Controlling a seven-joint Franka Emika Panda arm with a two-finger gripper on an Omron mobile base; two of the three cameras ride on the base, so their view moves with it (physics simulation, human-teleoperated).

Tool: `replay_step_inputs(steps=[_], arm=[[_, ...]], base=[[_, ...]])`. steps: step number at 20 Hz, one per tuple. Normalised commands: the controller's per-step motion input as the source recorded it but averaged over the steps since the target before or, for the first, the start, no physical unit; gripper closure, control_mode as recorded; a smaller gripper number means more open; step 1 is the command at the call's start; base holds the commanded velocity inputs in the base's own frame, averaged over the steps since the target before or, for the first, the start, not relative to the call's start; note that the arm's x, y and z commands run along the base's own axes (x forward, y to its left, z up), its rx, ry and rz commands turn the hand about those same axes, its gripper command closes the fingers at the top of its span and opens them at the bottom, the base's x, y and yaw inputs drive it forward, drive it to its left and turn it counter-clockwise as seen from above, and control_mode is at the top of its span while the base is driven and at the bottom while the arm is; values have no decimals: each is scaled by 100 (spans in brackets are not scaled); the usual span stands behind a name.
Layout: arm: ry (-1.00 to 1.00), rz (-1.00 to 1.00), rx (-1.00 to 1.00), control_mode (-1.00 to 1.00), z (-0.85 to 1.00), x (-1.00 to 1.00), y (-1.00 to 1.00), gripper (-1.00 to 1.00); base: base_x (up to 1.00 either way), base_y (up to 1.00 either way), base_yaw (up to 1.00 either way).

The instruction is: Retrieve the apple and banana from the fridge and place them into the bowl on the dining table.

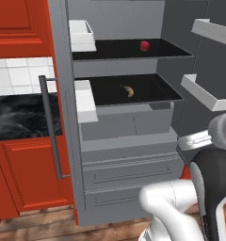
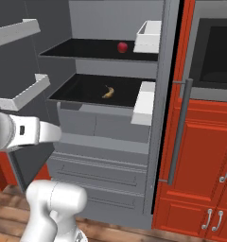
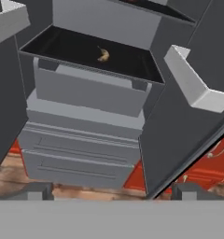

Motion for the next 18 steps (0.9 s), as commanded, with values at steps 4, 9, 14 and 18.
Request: replay_step_inputs(steps=[4, 9, 14, 18], arm=[[0, 19, 6, -100, 0, 33, 0, -100], [0, 5, 0, 100, 0, 8, 0, -100], [0, 0, 0, 100, 0, 0, 0, -100], [0, 0, 0, 100, 0, 0, 0, -100]], base=[[0, 0, 0], [26, 0, 0], [93, 0, 0], [100, -6, 0]])
